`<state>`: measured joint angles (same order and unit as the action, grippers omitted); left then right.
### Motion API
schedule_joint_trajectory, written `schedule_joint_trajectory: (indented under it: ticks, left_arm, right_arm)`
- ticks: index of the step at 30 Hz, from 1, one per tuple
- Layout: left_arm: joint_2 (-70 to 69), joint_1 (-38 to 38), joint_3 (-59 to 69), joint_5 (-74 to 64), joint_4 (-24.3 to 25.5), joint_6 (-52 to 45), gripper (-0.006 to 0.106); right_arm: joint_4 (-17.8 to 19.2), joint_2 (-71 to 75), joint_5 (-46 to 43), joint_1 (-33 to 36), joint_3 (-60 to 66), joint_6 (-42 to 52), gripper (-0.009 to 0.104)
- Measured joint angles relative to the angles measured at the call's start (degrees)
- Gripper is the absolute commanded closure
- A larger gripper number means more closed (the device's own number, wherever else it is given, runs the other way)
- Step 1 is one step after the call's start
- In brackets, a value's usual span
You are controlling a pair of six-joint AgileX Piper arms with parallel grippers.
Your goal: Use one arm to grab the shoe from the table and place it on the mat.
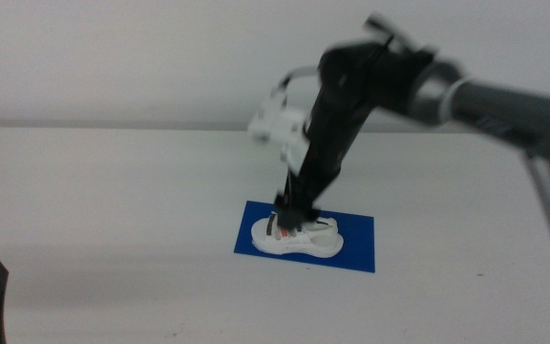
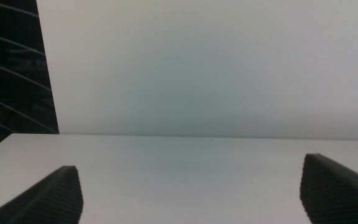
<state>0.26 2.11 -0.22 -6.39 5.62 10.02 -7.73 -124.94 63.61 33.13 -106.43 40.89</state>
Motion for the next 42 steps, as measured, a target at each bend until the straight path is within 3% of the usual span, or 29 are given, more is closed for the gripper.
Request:
schedule_joint_trajectory:
  ticks: [6,12,18,26,32,42]
  left_arm:
    - [0.0,0.0,0.0,0.0,0.0,0.0,0.007]
    - [0.0,0.0,0.0,0.0,0.0,0.0,0.007]
    - [0.0,0.0,0.0,0.0,0.0,0.0,0.007]
    - [0.0,0.0,0.0,0.0,0.0,0.0,0.007]
    - [0.0,0.0,0.0,0.0,0.0,0.0,0.007]
    - [0.0,0.0,0.0,0.0,0.0,0.0,0.007]
  right_arm:
    - [-0.12,20.87,-3.64,-0.75,7.65,-3.27,0.002]
    - [-0.29,49.61,-20.18,-9.18,33.43,-8.85,0.002]
    - [8.48,75.95,-31.99,-19.94,58.29,-26.83,0.002]
    - [10.01,102.77,-42.22,-23.09,81.7,-32.22,0.002]
    - [9.63,114.86,-44.51,-23.09,89.57,-32.44,0.002]
    - [9.05,122.4,-45.68,-23.09,90.19,-32.65,0.002]
